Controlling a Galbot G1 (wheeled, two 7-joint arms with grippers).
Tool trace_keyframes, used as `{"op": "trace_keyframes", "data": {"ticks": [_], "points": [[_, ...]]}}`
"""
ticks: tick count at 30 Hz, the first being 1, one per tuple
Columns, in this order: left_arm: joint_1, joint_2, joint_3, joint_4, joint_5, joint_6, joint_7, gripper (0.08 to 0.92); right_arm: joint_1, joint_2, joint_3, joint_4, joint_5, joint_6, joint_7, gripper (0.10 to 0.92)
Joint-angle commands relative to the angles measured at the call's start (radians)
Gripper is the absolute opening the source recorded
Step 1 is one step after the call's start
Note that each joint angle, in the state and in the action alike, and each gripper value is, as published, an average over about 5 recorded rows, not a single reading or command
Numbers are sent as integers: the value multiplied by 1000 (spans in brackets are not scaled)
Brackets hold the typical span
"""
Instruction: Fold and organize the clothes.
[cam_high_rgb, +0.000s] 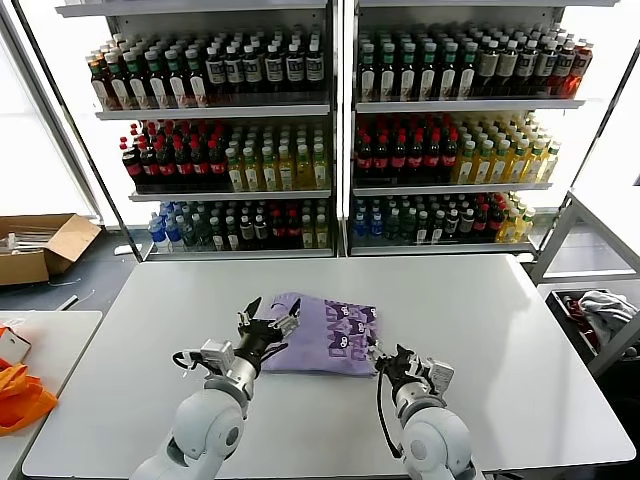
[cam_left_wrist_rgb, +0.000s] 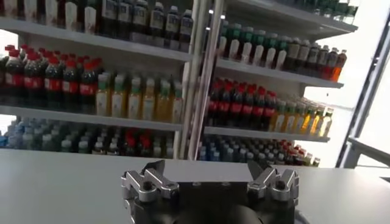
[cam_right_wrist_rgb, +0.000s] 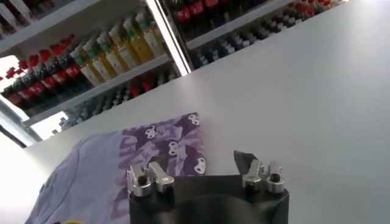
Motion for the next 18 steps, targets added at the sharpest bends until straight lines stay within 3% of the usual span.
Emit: {"op": "trace_keyframes", "data": {"ticks": [1, 18], "points": [[148, 18, -140, -61, 53, 10, -8, 822, 84, 11, -32, -116, 138, -22, 34, 646], [191, -4, -166, -81, 55, 13, -14, 823, 84, -118, -54, -81, 58, -48, -58, 171]]}}
